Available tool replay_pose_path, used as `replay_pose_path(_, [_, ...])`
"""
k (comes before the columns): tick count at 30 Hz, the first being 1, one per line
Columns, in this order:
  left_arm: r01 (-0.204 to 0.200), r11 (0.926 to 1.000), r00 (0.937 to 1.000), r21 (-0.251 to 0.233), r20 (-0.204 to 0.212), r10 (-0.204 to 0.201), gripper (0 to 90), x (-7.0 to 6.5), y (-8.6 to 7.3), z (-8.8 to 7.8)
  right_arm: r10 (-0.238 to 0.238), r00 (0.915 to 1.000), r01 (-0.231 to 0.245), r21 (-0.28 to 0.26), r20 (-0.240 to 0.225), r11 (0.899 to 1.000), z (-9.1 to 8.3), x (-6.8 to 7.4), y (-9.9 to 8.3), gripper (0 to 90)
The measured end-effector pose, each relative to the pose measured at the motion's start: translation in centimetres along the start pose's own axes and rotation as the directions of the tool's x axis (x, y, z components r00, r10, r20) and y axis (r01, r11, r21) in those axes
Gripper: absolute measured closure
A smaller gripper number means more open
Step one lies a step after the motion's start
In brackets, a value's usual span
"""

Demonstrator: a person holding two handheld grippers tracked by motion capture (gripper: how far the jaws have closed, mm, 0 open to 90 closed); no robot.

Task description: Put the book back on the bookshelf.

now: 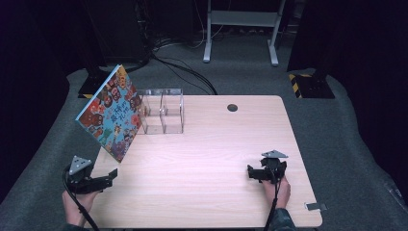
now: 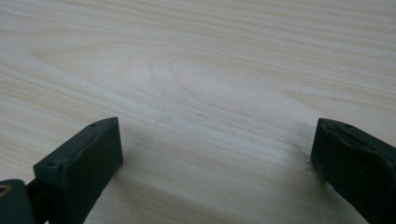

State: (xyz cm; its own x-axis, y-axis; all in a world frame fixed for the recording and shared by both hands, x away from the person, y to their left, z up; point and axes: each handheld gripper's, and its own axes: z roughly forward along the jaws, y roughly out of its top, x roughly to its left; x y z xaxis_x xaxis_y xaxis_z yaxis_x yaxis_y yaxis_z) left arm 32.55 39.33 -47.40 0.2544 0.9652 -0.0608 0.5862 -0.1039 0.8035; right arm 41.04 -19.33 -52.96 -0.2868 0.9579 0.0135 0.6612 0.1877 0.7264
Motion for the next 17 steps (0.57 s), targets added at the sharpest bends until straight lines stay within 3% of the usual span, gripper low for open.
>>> replay_pose_path(2, [-0.007,0.9996,0.9998,0.028,0.020,0.006,1.9,0.0,-1.0,0.7,0.000,1.0000,0.000,0.000,0.000,1.000,0.0,0.0,0.0,1.4])
replay_pose_path(6, [-0.046,0.9951,0.9989,0.088,0.016,0.045,0.1,-0.2,-2.9,2.1,-0.001,1.0000,0.001,0.001,0.000,1.000,0.0,0.0,0.0,1.4])
replay_pose_path(13, [-0.062,0.9894,0.9980,0.131,0.024,0.059,0.0,-0.3,-4.7,3.2,0.001,1.0000,-0.001,-0.005,0.003,1.000,0.1,0.0,0.0,1.3])
replay_pose_path(15, [-0.086,0.9884,0.9963,0.125,0.008,0.086,0.0,-0.4,-4.9,3.3,-0.002,1.0000,0.002,0.003,-0.002,1.000,0.0,0.0,0.0,1.4])
replay_pose_path(17, [-0.081,0.9894,0.9967,0.121,0.005,0.081,0.0,-0.4,-4.9,3.3,-0.001,1.0000,0.001,0.003,-0.001,1.000,0.0,0.0,0.0,1.3])
